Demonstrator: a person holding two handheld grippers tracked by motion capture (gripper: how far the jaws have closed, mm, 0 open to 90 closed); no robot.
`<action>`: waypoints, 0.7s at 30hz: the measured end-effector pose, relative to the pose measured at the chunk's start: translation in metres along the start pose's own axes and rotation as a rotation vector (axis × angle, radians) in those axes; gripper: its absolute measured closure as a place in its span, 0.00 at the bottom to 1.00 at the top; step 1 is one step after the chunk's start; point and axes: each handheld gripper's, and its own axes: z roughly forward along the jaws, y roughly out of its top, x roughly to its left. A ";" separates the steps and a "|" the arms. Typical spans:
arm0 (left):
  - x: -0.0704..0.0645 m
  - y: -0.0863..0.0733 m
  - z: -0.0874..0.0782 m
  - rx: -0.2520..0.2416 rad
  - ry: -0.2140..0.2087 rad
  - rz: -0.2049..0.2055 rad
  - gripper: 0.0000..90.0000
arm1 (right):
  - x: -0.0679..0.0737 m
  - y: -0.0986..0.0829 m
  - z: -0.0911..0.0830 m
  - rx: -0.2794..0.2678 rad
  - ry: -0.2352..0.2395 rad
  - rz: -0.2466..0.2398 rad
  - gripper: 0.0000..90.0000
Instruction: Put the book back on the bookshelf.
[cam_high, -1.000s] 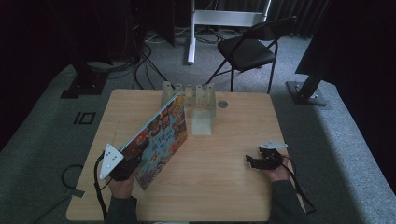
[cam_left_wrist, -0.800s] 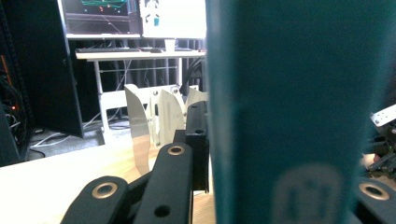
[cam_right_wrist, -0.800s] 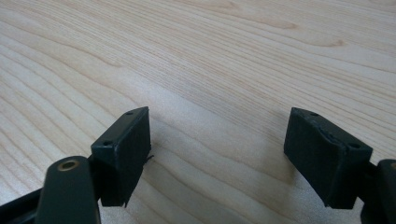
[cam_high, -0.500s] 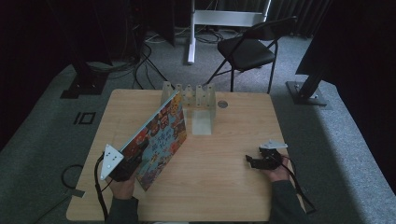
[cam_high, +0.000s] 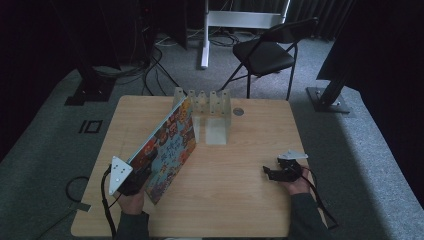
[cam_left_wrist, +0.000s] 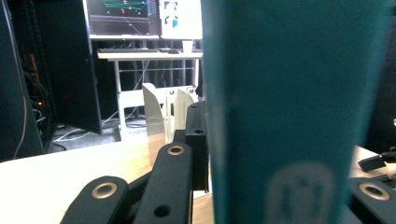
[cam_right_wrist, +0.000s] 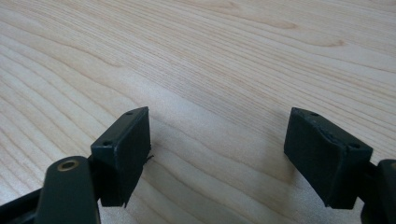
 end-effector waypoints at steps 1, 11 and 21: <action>-0.001 0.000 0.000 -0.003 0.008 0.005 0.88 | 0.000 0.000 0.000 0.000 0.000 0.000 0.25; 0.000 0.002 -0.001 -0.007 0.038 0.009 0.89 | 0.000 0.000 0.000 -0.001 0.002 0.002 0.25; -0.001 0.008 0.003 0.003 0.045 0.020 0.89 | 0.000 0.000 0.000 -0.001 0.001 0.001 0.25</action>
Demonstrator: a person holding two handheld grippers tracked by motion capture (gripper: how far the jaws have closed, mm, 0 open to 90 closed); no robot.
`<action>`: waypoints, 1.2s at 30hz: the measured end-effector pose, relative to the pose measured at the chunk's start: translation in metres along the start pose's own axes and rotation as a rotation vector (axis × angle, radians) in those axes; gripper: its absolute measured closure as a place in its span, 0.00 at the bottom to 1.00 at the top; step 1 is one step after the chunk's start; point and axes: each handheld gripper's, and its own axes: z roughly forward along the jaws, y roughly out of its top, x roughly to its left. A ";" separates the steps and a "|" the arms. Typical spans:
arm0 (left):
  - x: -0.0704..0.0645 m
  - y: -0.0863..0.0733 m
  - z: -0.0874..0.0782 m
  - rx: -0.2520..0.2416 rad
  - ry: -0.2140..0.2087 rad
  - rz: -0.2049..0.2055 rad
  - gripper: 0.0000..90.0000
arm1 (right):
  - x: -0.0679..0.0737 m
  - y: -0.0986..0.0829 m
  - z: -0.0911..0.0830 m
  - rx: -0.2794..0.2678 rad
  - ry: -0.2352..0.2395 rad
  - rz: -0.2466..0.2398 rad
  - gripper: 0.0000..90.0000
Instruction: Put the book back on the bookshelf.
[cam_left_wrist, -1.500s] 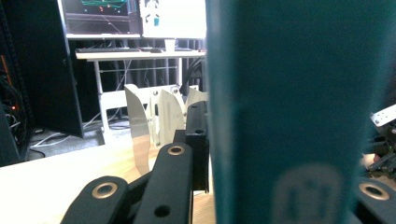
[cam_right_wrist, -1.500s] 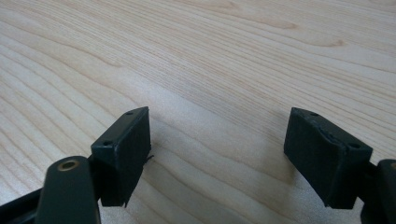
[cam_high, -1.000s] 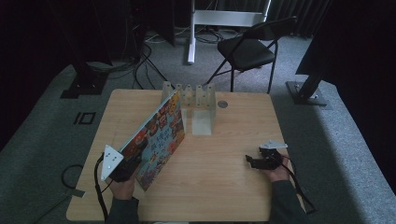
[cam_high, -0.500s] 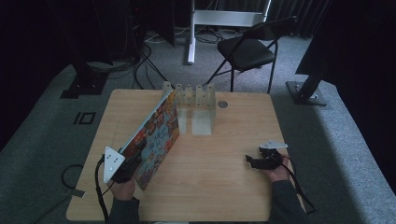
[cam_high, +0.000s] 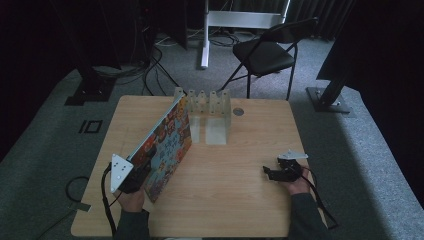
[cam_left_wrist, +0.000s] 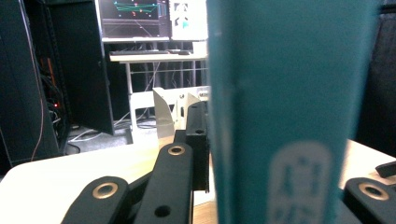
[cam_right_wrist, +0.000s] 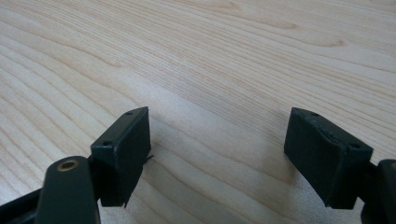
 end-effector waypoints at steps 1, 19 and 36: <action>0.000 0.001 0.001 0.001 0.002 -0.002 0.89 | 0.000 0.000 0.000 0.000 0.000 0.001 0.25; 0.003 0.010 0.007 -0.024 0.043 0.014 0.89 | 0.000 0.000 0.000 0.000 0.000 0.001 0.25; 0.005 0.014 0.021 -0.028 0.062 0.035 0.89 | 0.000 0.000 0.000 -0.001 0.002 0.004 0.25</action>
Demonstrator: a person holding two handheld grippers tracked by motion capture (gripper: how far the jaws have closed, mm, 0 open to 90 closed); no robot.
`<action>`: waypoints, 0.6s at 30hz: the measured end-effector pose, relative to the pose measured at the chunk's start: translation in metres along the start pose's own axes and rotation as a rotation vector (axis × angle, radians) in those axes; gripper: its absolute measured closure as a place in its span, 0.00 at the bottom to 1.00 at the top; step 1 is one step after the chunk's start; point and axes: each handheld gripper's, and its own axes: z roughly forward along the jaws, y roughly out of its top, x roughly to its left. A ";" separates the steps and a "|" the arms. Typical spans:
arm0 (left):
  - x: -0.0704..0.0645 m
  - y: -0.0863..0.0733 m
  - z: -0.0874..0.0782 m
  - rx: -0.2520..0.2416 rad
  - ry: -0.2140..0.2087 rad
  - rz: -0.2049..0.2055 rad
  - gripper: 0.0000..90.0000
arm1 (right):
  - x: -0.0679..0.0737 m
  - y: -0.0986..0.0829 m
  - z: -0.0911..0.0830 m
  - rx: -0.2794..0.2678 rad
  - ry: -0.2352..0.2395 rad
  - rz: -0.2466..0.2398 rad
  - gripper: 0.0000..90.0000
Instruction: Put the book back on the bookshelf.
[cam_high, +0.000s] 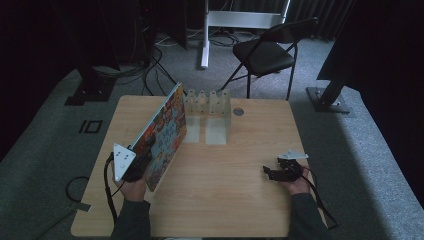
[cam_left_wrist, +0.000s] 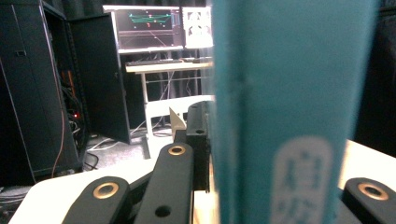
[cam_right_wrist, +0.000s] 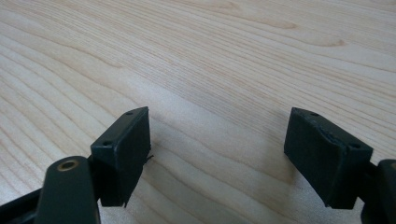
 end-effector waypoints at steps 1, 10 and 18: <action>0.000 0.000 0.001 0.001 0.000 0.001 0.89 | 0.000 0.000 0.000 0.000 0.000 0.000 0.25; 0.001 0.000 0.007 0.002 0.005 0.000 0.89 | 0.000 0.000 0.000 0.000 0.001 0.001 0.25; 0.002 0.000 0.015 0.010 0.011 0.006 0.89 | 0.000 0.000 0.000 0.000 0.001 0.000 0.25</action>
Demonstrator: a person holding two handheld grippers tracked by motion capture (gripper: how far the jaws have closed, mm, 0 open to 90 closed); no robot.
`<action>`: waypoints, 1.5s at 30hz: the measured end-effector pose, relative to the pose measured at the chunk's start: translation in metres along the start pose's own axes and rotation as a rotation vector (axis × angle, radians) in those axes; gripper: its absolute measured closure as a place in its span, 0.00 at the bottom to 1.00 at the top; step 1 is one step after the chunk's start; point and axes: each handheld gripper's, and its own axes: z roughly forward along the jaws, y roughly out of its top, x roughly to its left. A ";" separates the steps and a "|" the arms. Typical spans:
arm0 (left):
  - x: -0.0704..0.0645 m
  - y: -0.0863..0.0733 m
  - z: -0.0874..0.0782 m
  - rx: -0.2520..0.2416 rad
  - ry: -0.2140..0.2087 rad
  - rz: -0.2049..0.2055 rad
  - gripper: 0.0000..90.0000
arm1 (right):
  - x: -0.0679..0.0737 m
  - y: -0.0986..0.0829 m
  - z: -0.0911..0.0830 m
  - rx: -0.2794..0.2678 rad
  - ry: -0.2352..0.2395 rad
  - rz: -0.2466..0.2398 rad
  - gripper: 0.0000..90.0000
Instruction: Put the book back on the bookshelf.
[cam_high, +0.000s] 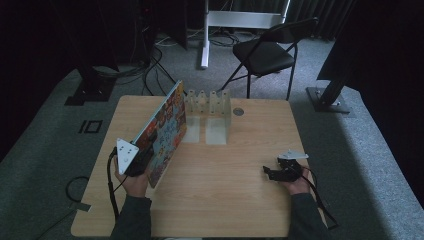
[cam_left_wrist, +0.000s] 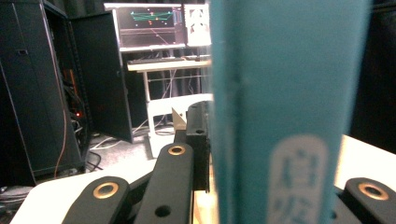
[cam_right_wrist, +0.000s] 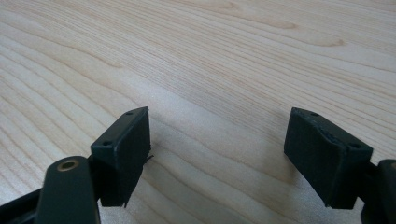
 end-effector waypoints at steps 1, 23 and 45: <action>0.000 0.000 0.001 0.000 0.003 0.000 0.89 | 0.000 0.000 0.000 0.000 0.000 0.000 0.25; -0.001 0.003 0.015 0.002 0.041 0.024 0.89 | 0.000 0.000 0.000 0.000 0.002 0.002 0.25; -0.011 -0.001 0.029 -0.007 0.074 0.019 0.89 | -0.001 0.000 0.000 -0.001 0.005 0.006 0.25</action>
